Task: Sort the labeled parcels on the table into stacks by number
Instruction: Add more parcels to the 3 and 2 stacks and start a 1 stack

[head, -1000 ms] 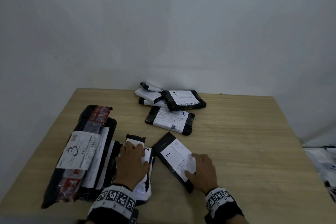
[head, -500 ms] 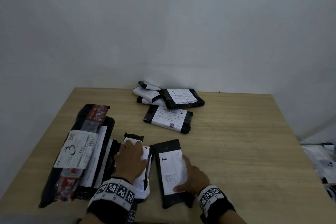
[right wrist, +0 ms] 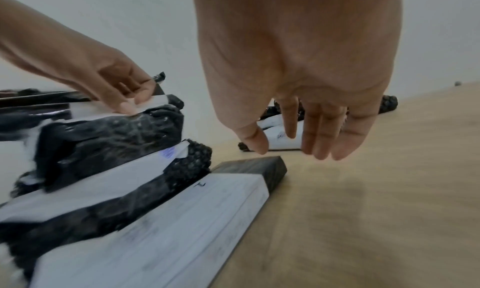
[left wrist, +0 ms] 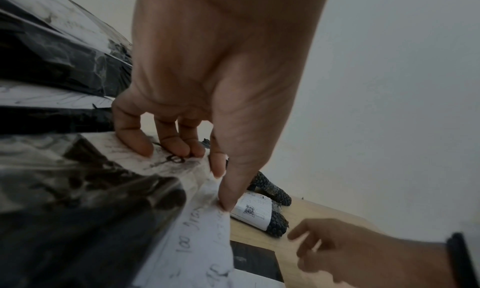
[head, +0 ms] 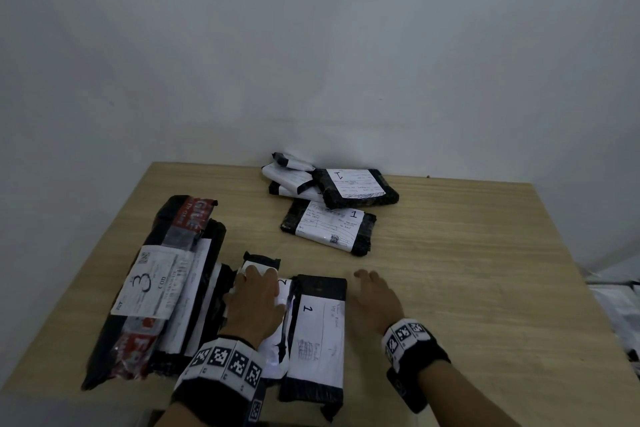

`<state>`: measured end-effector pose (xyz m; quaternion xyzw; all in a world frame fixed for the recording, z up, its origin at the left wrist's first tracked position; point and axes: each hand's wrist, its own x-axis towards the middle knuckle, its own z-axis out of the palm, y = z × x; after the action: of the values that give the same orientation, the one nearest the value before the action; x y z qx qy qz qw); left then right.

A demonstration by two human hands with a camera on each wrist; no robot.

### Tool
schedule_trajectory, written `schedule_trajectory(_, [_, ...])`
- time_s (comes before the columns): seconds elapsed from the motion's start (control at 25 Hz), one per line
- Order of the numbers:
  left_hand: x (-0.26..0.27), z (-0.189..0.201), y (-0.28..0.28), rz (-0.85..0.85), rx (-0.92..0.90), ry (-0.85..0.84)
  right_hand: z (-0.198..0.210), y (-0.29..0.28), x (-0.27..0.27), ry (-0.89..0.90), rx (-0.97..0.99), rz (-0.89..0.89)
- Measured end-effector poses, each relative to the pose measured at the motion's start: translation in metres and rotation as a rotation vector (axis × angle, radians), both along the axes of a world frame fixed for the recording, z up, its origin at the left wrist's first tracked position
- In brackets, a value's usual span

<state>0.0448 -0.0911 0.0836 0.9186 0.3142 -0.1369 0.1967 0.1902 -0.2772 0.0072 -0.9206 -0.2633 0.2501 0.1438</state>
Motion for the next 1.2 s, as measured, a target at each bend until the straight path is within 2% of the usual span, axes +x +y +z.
schedule_trajectory(0.12, [0.007,0.002,-0.004,-0.043,0.011,-0.006,0.012,0.011,0.037,-0.174,-0.139,0.065])
schedule_trajectory(0.32, [0.013,0.003,-0.012,-0.092,0.04,-0.015,0.025,0.012,0.07,-0.128,-0.32,0.187])
schedule_trajectory(0.4, [0.015,0.006,-0.01,-0.093,0.064,-0.034,0.03,0.013,0.074,-0.136,-0.37,0.209])
schedule_trajectory(0.6, [0.013,0.011,-0.001,-0.062,0.059,-0.076,0.035,0.014,0.063,-0.319,-0.477,0.247])
schedule_trajectory(0.76, [0.012,0.014,0.007,-0.05,0.048,-0.073,0.047,0.033,0.062,-0.47,-0.413,0.165])
schedule_trajectory(0.84, [0.015,0.016,0.009,-0.057,0.043,-0.074,0.045,0.028,0.071,-0.445,-0.37,0.101])
schedule_trajectory(0.96, [0.021,0.02,0.008,-0.079,0.025,-0.086,0.029,0.005,0.082,-0.277,-0.42,0.055])
schedule_trajectory(1.08, [0.026,0.021,0.008,-0.085,0.024,-0.082,0.022,-0.006,0.085,-0.355,-0.491,0.055])
schedule_trajectory(1.2, [0.028,0.019,0.013,-0.068,0.034,-0.042,0.021,0.004,0.088,-0.284,-0.544,0.06])
